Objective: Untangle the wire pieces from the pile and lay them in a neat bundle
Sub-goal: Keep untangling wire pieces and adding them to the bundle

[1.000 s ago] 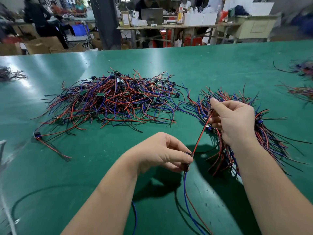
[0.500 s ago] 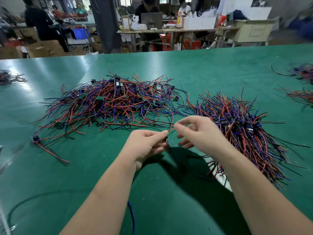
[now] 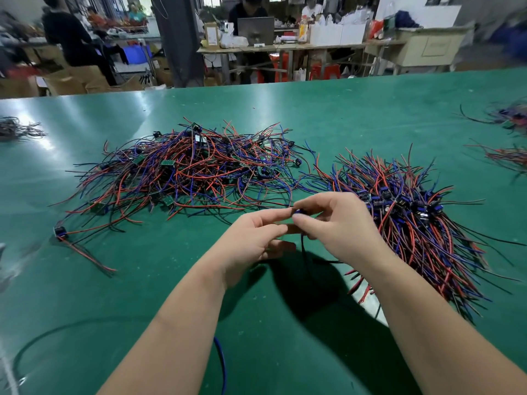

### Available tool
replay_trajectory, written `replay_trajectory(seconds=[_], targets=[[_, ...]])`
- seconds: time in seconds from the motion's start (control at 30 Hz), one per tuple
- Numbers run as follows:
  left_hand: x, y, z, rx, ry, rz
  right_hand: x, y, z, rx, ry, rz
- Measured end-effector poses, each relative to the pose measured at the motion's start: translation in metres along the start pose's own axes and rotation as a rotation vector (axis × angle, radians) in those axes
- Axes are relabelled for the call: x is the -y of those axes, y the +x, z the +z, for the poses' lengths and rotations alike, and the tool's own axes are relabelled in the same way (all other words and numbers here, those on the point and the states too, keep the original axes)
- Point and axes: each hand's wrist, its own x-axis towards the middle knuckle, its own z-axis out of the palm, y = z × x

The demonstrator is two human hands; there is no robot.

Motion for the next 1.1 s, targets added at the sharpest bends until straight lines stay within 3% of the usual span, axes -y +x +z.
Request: replay_trajectory(seconds=[0.1, 0.17, 0.27, 0.4, 0.5, 0.63, 0.7, 0.8, 0.87, 1.1], targets=[[-0.001, 0.001, 0.0, -0.06, 0.016, 0.001, 0.006, 0.003, -0.015, -0.339, -0.069, -0.183], [0.0, 0.003, -0.001, -0.222, 0.064, 0.018, 0.004, 0.007, -0.035, -0.589, -0.218, -0.292], [0.007, 0.007, -0.01, -0.532, 0.457, 0.125, -0.008, 0.01, -0.067, -0.853, -0.282, -0.257], [0.014, 0.009, -0.021, -0.634, 0.878, 0.134, -0.028, 0.018, -0.093, -1.053, -0.218, -0.228], [0.022, 0.012, -0.023, -0.593, 1.076, -0.009, -0.036, 0.022, -0.1, -1.041, -0.197, -0.278], [0.028, 0.013, -0.027, -0.606, 1.094, -0.045, -0.037, 0.022, -0.097, -0.934, -0.266, -0.256], [0.029, 0.014, -0.031, -0.637, 1.118, -0.013, -0.038, 0.021, -0.097, -0.804, -0.344, -0.062], [0.03, 0.017, -0.035, -0.581, 1.125, -0.048, -0.044, 0.018, -0.095, -0.416, -0.536, 0.325], [0.032, 0.018, -0.036, -0.541, 1.124, -0.07, -0.041, 0.014, -0.091, -0.296, -0.598, 0.451], [0.028, 0.021, -0.039, -0.708, 1.253, 0.066, -0.03, 0.015, -0.082, -0.414, -0.585, 0.367]])
